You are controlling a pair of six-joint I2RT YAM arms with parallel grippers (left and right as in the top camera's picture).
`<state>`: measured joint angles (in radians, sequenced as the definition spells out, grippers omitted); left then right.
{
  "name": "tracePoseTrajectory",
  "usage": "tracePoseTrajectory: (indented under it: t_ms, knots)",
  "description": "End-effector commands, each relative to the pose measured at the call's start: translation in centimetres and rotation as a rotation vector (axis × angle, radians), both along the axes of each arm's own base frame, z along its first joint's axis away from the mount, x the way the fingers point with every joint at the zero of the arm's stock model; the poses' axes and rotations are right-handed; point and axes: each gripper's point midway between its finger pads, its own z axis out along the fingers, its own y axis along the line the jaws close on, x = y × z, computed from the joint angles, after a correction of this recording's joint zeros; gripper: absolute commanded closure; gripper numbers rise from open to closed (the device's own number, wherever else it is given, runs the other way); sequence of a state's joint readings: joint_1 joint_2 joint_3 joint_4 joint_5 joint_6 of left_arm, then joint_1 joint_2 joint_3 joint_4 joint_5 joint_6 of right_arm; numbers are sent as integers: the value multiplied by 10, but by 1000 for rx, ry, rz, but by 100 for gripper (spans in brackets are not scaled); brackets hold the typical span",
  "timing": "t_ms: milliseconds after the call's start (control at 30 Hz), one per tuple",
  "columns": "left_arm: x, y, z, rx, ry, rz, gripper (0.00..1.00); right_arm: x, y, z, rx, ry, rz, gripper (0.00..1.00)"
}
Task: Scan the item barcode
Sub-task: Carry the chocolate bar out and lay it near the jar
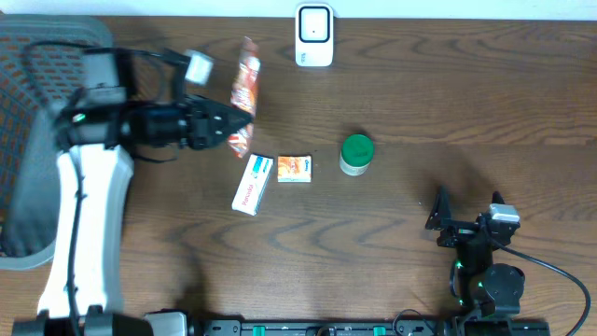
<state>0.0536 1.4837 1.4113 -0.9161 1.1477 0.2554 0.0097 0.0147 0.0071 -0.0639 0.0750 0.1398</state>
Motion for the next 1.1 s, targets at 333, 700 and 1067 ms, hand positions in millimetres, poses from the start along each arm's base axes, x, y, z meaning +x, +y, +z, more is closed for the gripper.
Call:
tracePoseTrajectory:
  t_ms: [333,700,1067]
  knots:
    - [-8,-68,-88,-3,310,-221,75,0,1,0,-14,0,6,1]
    - [-18,-89,-143,26,439,-307,74,0,1,0,-14,0,6,1]
    - [-67,-80,-197,25,608,-341,75,0,1,0,-14,0,6,1]
